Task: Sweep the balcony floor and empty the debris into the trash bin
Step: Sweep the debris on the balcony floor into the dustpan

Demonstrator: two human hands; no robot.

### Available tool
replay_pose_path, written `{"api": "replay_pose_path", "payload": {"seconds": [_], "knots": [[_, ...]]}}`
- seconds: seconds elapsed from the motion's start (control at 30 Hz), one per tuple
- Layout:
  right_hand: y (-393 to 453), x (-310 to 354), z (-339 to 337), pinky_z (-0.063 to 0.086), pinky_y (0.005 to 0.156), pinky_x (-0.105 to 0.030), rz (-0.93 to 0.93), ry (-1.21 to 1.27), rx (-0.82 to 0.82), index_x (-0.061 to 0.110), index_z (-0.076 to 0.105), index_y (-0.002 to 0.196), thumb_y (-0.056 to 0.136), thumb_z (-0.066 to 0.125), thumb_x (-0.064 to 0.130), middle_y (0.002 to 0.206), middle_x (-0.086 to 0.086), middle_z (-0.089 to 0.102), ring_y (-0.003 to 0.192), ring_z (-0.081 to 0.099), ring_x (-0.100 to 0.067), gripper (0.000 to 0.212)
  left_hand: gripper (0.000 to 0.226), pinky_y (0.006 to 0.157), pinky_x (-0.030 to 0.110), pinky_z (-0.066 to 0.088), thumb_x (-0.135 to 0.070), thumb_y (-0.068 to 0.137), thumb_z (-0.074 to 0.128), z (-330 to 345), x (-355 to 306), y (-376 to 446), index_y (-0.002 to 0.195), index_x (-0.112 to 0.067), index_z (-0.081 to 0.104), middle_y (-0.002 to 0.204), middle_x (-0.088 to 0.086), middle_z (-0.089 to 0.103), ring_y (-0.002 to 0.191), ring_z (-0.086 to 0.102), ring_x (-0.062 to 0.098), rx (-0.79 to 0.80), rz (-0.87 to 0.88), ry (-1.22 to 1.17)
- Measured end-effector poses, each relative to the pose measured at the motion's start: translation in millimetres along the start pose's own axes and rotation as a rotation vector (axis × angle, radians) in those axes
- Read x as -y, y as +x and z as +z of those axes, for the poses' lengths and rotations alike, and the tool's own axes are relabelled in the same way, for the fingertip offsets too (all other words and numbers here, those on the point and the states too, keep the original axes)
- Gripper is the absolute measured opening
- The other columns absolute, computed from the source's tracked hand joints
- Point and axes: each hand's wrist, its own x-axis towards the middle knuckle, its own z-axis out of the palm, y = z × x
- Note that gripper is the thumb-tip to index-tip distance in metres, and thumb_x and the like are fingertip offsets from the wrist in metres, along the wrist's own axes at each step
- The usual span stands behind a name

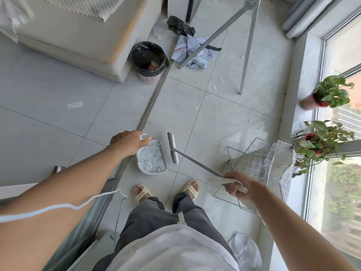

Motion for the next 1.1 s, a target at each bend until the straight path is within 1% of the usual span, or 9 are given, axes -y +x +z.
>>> {"api": "replay_pose_path", "payload": {"seconds": [0.13, 0.27, 0.37, 0.43, 0.53, 0.73, 0.93, 1.0, 1.1], "knots": [[17, -6, 32, 0.032, 0.032, -0.017, -0.023, -0.181, -0.152, 0.001, 0.051, 0.091, 0.096, 0.045, 0.011, 0.055, -0.007, 0.048, 0.036, 0.038, -0.012, 0.012, 0.058, 0.070, 0.033, 0.040, -0.074, 0.090, 0.029, 3, 7, -3, 0.104, -0.024, 0.054, 0.105, 0.008, 0.065, 0.091, 0.059, 0.030, -0.009, 0.024, 0.017], [32, -19, 81, 0.034, 0.036, -0.017, 0.017, -0.243, -0.198, 0.000, 0.055, 0.085, 0.093, 0.046, 0.008, 0.053, -0.008, 0.050, 0.034, 0.039, -0.013, 0.014, 0.061, 0.071, 0.033, 0.041, -0.075, 0.090, 0.029, 5, 10, -2, 0.113, -0.025, 0.057, 0.108, 0.007, 0.066, 0.097, 0.061, 0.031, -0.026, 0.038, 0.007], [28, -14, 91, 0.034, 0.032, -0.017, 0.062, -0.204, -0.111, -0.002, 0.053, 0.091, 0.092, 0.048, 0.005, 0.056, -0.009, 0.046, 0.033, 0.039, -0.012, 0.008, 0.062, 0.069, 0.032, 0.040, -0.074, 0.090, 0.029, 6, 16, 1, 0.114, -0.025, 0.058, 0.106, 0.005, 0.066, 0.092, 0.060, 0.030, -0.032, 0.058, -0.006], [17, 4, 78, 0.033, 0.028, -0.017, 0.062, -0.055, -0.024, -0.004, 0.052, 0.096, 0.093, 0.046, 0.005, 0.055, -0.007, 0.044, 0.033, 0.038, -0.010, 0.011, 0.062, 0.068, 0.032, 0.039, -0.073, 0.092, 0.028, 4, 21, 3, 0.115, -0.024, 0.058, 0.106, 0.006, 0.066, 0.089, 0.059, 0.029, -0.040, 0.071, -0.004], [-9, 33, 52, 0.033, 0.025, -0.015, 0.032, 0.115, 0.051, -0.004, 0.054, 0.087, 0.097, 0.039, 0.010, 0.053, -0.005, 0.045, 0.032, 0.040, -0.007, 0.023, 0.062, 0.069, 0.032, 0.040, -0.072, 0.092, 0.029, 0, 28, 5, 0.117, -0.023, 0.057, 0.110, 0.007, 0.066, 0.095, 0.061, 0.031, -0.063, 0.081, -0.002], [-40, 74, 55, 0.034, 0.027, -0.017, -0.136, -0.207, -0.110, -0.002, 0.056, 0.096, 0.099, 0.041, 0.010, 0.063, -0.009, 0.048, 0.035, 0.040, -0.010, 0.020, 0.066, 0.072, 0.033, 0.042, -0.074, 0.091, 0.028, -9, 32, 16, 0.124, -0.025, 0.057, 0.112, 0.007, 0.067, 0.099, 0.062, 0.032, -0.081, 0.080, 0.013], [4, 153, 93, 0.036, 0.036, -0.019, -0.273, -0.591, -0.323, -0.006, 0.060, 0.101, 0.091, 0.057, 0.007, 0.070, -0.015, 0.052, 0.043, 0.048, -0.018, 0.018, 0.057, 0.067, 0.030, 0.039, -0.074, 0.089, 0.031, -22, 32, 22, 0.098, -0.026, 0.061, 0.093, 0.003, 0.068, 0.083, 0.060, 0.029, -0.106, -0.027, 0.023], [22, 182, 105, 0.035, 0.036, -0.019, -0.319, -0.709, -0.345, -0.007, 0.059, 0.101, 0.089, 0.058, 0.003, 0.071, -0.015, 0.051, 0.044, 0.049, -0.021, 0.016, 0.056, 0.063, 0.029, 0.040, -0.074, 0.087, 0.031, -24, 35, 18, 0.087, -0.024, 0.059, 0.079, -0.001, 0.063, 0.075, 0.059, 0.026, -0.095, -0.061, 0.026], [42, 224, 119, 0.038, 0.034, -0.019, -0.345, -0.851, -0.331, -0.006, 0.059, 0.104, 0.087, 0.056, -0.002, 0.080, -0.018, 0.053, 0.053, 0.052, -0.025, 0.018, 0.052, 0.065, 0.030, 0.039, -0.072, 0.087, 0.034, -20, 33, 9, 0.080, -0.024, 0.052, 0.078, 0.000, 0.061, 0.074, 0.056, 0.025, -0.080, -0.131, 0.033]]}}
